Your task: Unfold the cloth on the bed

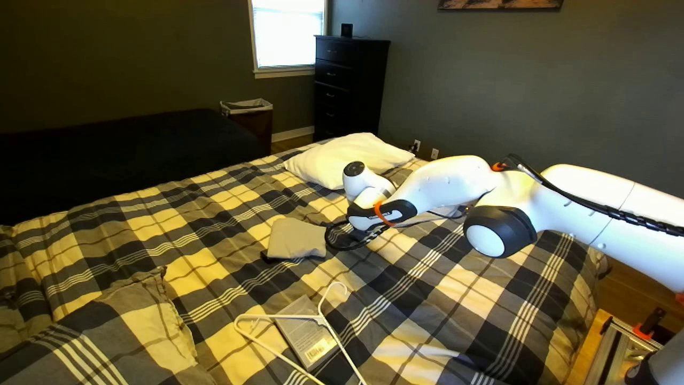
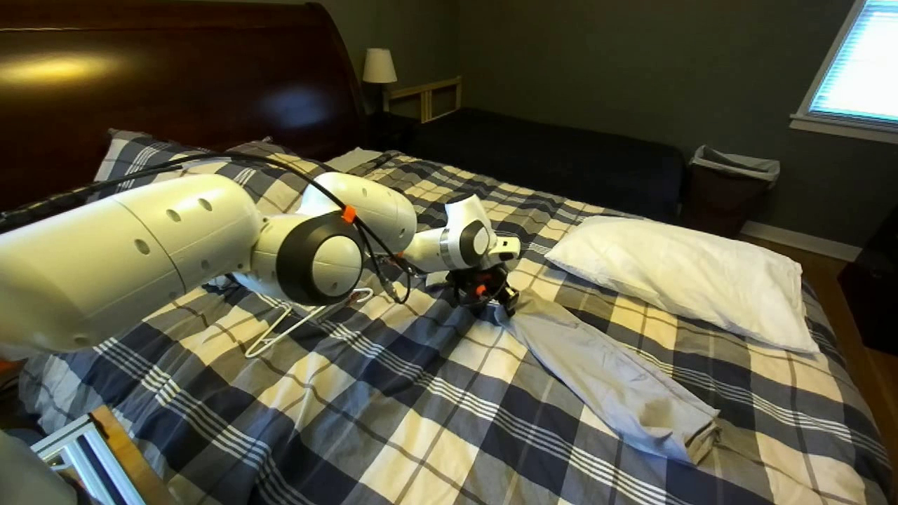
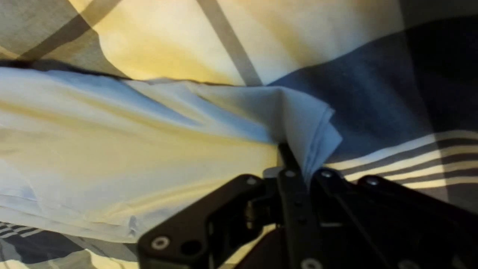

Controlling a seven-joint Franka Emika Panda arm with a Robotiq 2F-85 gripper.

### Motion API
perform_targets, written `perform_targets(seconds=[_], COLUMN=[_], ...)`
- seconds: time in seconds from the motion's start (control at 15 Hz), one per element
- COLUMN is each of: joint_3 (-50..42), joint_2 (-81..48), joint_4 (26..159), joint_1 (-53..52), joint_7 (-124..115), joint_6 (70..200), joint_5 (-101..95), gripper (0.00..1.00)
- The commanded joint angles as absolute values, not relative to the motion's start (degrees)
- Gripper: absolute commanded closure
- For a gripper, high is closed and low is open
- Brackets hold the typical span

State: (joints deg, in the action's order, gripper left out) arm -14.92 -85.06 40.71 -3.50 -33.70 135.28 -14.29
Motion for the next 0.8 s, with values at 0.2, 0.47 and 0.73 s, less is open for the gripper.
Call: perform_targets(seconds=[0.2,0.47,0.73], joint_3=[-7.6,-3.5,1.0], joint_2=[-81.2,-75.6,-69.3], joint_4=[47.5,57.9,67.4], joint_1=[-4.2,-4.5,-2.7], joint_7=[-15.0,-4.5,6.8], joint_6=[141.4,148.4,155.6], joint_5=[-14.7,-15.8,-17.5], gripper=[0.99,0.99,0.99])
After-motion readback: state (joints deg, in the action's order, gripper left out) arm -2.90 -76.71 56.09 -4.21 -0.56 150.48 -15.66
